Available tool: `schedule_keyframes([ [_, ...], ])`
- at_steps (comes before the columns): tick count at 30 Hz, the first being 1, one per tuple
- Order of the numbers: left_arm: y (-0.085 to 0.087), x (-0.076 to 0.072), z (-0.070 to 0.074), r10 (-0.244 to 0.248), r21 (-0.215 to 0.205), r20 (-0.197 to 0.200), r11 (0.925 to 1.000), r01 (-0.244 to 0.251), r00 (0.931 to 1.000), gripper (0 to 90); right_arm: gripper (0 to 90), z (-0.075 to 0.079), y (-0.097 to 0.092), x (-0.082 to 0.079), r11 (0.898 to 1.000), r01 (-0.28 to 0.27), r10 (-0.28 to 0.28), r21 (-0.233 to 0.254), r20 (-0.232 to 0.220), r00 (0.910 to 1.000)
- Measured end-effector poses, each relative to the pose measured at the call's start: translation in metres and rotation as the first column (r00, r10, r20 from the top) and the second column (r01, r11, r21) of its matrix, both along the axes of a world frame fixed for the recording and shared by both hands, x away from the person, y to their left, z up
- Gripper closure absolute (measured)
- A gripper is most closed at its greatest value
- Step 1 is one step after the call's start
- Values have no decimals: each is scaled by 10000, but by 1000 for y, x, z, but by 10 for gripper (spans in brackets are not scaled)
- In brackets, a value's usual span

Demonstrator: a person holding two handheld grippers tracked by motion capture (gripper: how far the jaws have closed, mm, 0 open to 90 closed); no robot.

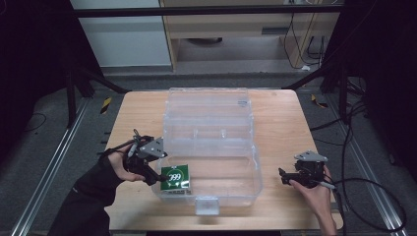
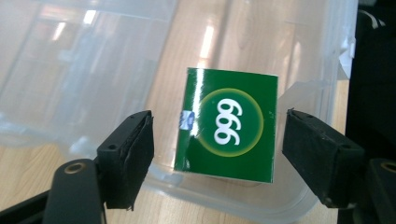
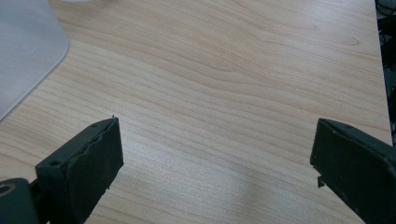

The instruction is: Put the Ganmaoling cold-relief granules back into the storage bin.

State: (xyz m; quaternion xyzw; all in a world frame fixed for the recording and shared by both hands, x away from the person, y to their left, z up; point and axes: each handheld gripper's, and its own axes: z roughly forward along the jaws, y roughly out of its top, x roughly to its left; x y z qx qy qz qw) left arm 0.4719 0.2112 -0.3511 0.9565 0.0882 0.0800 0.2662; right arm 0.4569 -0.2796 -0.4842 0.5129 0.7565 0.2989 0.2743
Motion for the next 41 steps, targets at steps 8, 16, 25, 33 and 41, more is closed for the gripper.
schedule_keyframes([
  [8,29,-7,-3,1570,-800,377,9849,-1536,9869,249,31,0,-1,0,10000,28,-28,3,22,10000],
  [16,56,-11,-12,2957,-1652,232,9433,-2880,9550,257,28,0,-1,-1,10000,77,-77,24,22,10000],
  [25,76,-12,-30,3990,-2136,-14,8957,-3901,9169,268,27,0,-2,-1,9999,100,-100,27,18,9999],
  [33,87,-14,-47,4483,-2441,-233,8642,-4399,8936,270,25,0,-2,-1,9999,103,-103,33,45,9999],
  [41,95,-11,-63,4952,-2381,-388,8389,-4894,8679,268,19,0,-3,-1,9999,109,-109,18,56,9999],
])
